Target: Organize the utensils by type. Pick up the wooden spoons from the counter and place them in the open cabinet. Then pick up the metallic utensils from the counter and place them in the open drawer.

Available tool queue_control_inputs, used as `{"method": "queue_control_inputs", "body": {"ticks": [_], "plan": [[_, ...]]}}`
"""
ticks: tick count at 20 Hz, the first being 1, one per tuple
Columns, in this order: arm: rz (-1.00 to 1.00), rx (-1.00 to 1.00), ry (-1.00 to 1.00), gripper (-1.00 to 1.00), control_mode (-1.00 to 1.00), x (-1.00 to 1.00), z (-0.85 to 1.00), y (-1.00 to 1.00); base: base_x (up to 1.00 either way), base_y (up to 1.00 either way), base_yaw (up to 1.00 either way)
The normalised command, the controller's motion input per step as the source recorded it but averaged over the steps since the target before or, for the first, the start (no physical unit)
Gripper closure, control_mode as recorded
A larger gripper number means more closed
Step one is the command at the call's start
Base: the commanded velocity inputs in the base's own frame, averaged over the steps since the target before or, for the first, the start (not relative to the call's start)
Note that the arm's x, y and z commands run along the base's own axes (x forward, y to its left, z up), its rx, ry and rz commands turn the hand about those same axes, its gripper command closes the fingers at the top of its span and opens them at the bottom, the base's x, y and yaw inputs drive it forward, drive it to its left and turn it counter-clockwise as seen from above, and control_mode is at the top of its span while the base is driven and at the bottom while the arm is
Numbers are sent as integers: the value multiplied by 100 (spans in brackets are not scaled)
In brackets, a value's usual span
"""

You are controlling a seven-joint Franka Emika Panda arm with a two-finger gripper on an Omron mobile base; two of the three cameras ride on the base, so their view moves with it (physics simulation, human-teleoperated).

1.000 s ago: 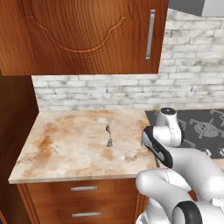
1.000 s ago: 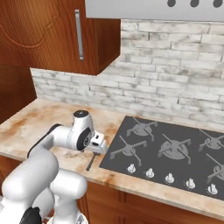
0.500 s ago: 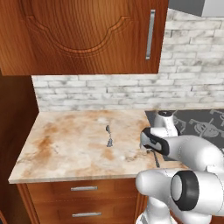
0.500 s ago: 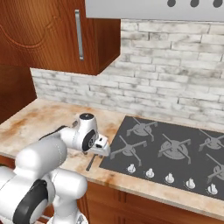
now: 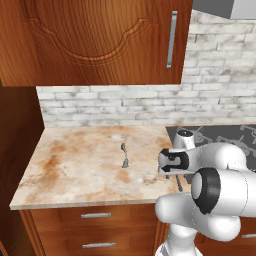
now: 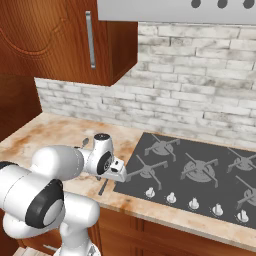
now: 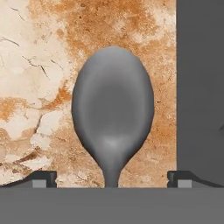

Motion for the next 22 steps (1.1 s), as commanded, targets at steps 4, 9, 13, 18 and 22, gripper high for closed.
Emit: {"method": "queue_control_inputs", "body": {"ticks": [4, 9, 13, 18, 22], "plan": [[0, 0, 0, -100, -100, 0, -42, 4, 0, 0, 0], [0, 0, 0, 100, -100, 0, -47, 4, 0, 0, 0], [0, 0, -1, 100, -100, -15, -56, 1, 0, 0, 0], [0, 0, -7, 100, -100, -21, -50, 0, 0, 0, 0], [0, 0, -17, 100, -100, -9, -28, 11, 0, 0, 0]]}}
